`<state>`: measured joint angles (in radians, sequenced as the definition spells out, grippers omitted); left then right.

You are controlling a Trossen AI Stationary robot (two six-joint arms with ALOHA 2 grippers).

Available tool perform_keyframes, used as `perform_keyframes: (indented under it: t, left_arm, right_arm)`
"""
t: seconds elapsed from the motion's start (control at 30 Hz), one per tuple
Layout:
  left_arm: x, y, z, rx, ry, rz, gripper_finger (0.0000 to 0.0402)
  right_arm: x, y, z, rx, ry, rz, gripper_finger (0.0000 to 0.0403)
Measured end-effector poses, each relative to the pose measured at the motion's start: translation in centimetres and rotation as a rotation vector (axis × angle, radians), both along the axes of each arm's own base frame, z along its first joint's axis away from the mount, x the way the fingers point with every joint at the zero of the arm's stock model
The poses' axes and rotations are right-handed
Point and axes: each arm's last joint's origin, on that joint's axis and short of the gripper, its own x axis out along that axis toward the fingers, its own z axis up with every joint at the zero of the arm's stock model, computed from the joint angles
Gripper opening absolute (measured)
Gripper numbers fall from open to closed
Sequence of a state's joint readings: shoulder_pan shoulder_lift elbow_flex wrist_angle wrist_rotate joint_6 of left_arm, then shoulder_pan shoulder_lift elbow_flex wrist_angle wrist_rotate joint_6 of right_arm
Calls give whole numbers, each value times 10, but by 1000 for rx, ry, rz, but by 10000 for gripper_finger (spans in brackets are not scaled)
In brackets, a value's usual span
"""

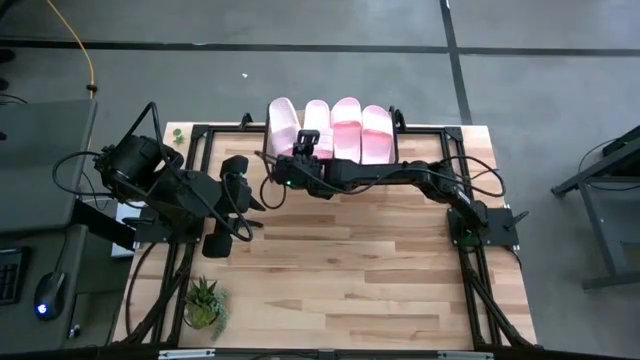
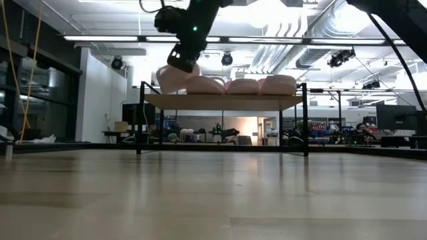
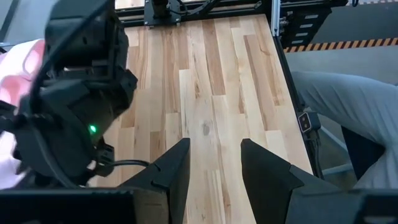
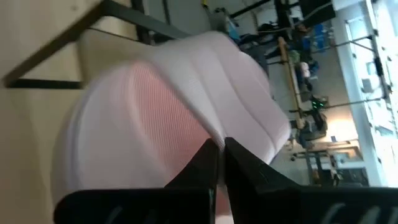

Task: Pick and place slides into the shelf
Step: Put the white slide on the shelf

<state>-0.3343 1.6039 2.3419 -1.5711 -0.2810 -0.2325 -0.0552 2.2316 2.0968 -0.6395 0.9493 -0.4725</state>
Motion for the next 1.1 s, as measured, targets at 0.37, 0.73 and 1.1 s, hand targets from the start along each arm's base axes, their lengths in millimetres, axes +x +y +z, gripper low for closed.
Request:
perform_keyframes:
  t: [0.37, 0.73, 1.1]
  left_arm:
    - [0, 0, 0, -1, 0, -1, 127]
    - [0, 0, 0, -1, 0, 0, 127]
    - [0, 0, 0, -1, 0, -1, 127]
  right_arm:
    - [7, 5, 0, 24, -27, 80, 4]
    - [11, 2, 1, 115, -92, 160, 5]
    - [11, 3, 2, 99, -85, 171, 64]
